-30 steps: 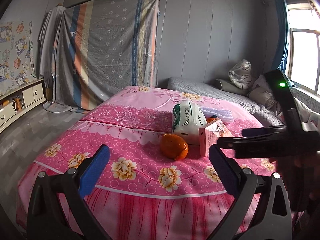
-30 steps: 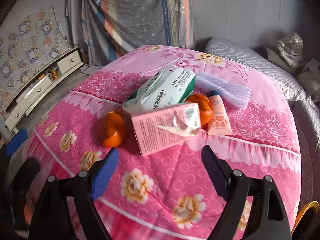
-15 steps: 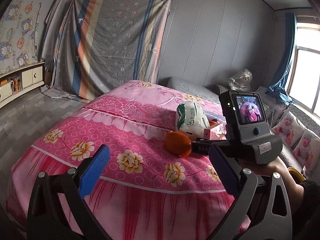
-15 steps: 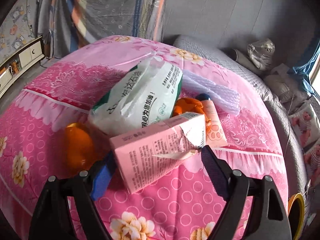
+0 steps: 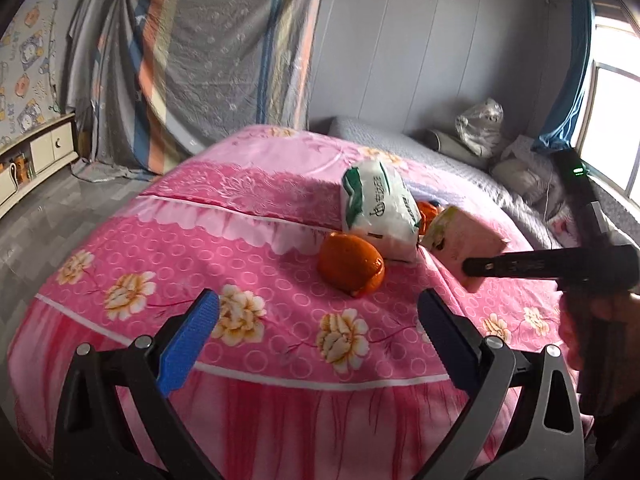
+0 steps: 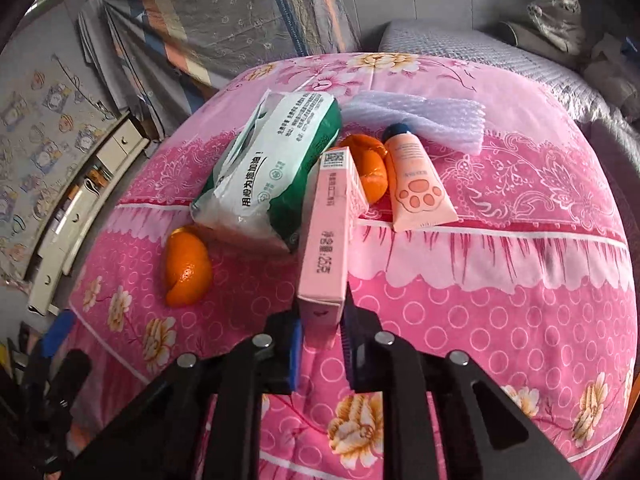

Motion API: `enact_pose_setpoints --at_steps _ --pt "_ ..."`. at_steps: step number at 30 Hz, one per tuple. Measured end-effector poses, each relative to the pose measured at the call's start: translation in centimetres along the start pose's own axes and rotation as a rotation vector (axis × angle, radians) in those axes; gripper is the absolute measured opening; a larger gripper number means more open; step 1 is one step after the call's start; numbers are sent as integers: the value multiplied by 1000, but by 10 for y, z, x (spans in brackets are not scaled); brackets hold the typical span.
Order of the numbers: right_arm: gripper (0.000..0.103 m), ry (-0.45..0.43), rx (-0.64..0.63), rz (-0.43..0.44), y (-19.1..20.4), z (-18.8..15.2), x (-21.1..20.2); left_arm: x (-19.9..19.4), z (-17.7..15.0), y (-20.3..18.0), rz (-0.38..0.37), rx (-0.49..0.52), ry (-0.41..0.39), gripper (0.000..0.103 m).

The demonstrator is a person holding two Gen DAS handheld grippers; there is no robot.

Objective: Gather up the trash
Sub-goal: 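Grasp the pink carton with the right tool while the left tool grasps the orange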

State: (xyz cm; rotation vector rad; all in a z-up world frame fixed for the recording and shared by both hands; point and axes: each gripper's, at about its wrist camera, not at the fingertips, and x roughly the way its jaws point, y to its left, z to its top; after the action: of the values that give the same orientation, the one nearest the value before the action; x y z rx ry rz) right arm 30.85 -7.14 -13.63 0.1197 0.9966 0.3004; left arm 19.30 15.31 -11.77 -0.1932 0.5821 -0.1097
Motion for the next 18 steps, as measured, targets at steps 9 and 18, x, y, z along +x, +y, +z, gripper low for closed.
enact_pose_setpoints --at_steps 9,18 --pt "15 -69 53 191 -36 -16 -58 74 23 -31 27 72 191 95" --pt "15 -110 78 288 -61 -41 -97 125 30 -27 81 48 309 94"
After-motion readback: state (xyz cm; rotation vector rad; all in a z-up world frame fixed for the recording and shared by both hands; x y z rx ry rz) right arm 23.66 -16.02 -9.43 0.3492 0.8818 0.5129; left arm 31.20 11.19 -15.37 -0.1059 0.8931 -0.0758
